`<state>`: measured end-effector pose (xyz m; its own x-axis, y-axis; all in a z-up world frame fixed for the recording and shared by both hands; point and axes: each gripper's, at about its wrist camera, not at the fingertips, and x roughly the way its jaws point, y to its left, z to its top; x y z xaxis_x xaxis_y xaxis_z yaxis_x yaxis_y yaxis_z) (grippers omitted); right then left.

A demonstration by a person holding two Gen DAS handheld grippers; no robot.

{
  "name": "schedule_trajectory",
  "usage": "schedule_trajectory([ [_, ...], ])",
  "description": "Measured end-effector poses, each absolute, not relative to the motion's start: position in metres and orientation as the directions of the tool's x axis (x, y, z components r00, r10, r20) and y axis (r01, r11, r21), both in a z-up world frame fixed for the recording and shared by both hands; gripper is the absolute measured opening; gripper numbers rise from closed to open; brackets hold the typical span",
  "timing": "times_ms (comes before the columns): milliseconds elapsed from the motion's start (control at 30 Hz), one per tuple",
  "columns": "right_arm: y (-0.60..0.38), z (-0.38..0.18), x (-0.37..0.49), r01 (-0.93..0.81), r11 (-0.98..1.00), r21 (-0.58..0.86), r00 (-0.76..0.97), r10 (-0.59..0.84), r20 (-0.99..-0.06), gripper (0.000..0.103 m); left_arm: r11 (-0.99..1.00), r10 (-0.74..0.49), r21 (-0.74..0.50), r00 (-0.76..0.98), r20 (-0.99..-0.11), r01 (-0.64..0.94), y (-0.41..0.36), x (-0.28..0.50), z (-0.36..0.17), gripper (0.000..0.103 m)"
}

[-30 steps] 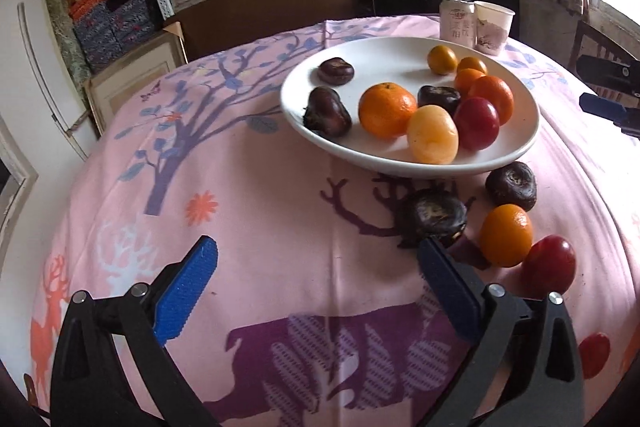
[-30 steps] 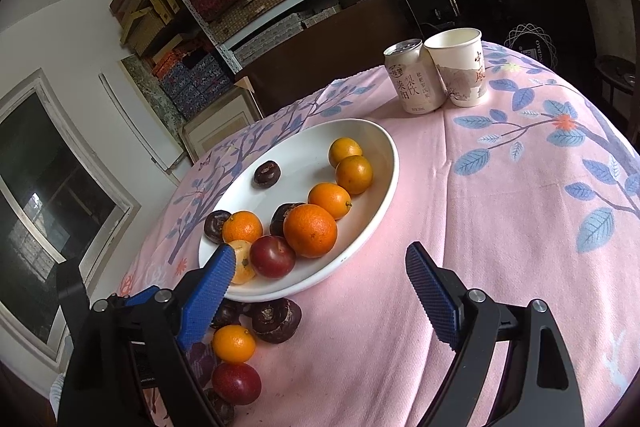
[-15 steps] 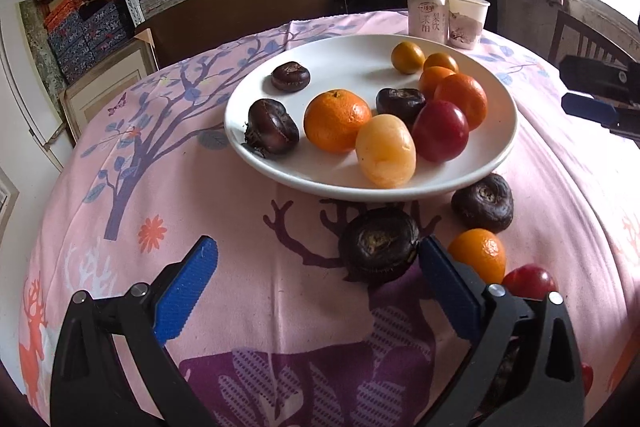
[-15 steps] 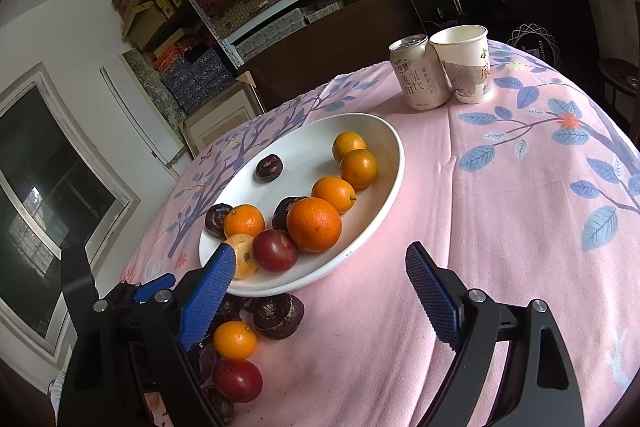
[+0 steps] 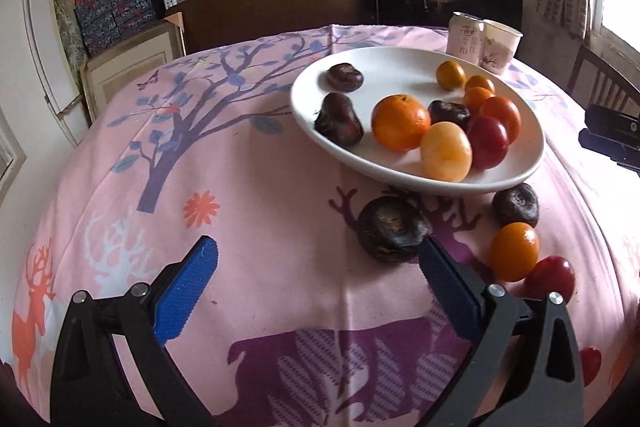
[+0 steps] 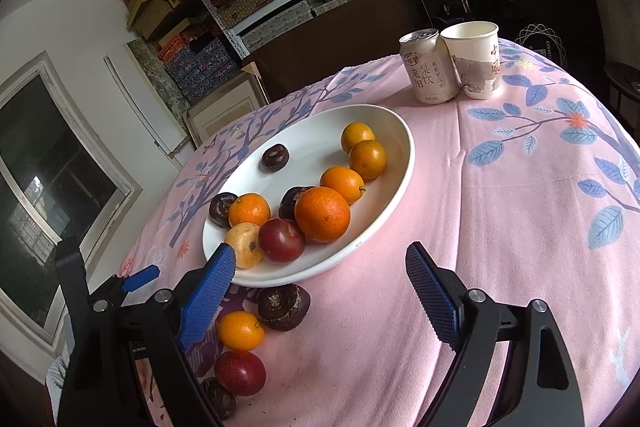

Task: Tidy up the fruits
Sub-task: 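Move both open tools back toward the fruit left on the cloth, then grasp a dark purple fruit with the left tool while the right tool grasps another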

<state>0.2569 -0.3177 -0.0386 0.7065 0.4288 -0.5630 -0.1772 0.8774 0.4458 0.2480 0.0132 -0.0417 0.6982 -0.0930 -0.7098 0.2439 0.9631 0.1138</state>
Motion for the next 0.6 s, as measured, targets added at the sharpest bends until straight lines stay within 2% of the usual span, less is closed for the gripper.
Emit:
schedule_trajectory([
  [167,-0.308,-0.044,0.256,-0.196,0.890,0.412,0.674,0.428,-0.602,0.088,0.938,-0.068,0.190,0.695,-0.716,0.289,-0.011,0.254,-0.047,0.099],
  [333,-0.292,-0.051,0.256,-0.211,0.924,0.319,0.651,0.376,-0.659,0.083,0.941,-0.063,0.179,0.669,-0.741,0.286,-0.015,0.270,-0.052,0.098],
  [367,-0.288,-0.053,0.256,-0.219,0.931,0.291,0.647,0.362,-0.671,0.083,0.940,-0.066,0.177,0.665,-0.744,0.291,-0.016,0.272,-0.053,0.095],
  [400,-0.281,-0.055,0.255,-0.229,0.939,0.257,0.643,0.344,-0.684,0.082,0.939,-0.069,0.174,0.659,-0.749,0.297,-0.016,0.273,-0.054,0.084],
  [500,-0.261,-0.061,0.253,-0.262,0.954,0.148,0.633,0.286,-0.720,0.070,0.939,-0.128,0.110,0.626,-0.769,0.327,-0.013,0.278,-0.056,0.064],
  [600,-0.247,-0.064,0.250,-0.290,0.953,0.091,0.636,0.263,-0.725,0.068,0.937,-0.170,0.063,0.608,-0.776,0.343,-0.011,0.279,-0.057,0.055],
])
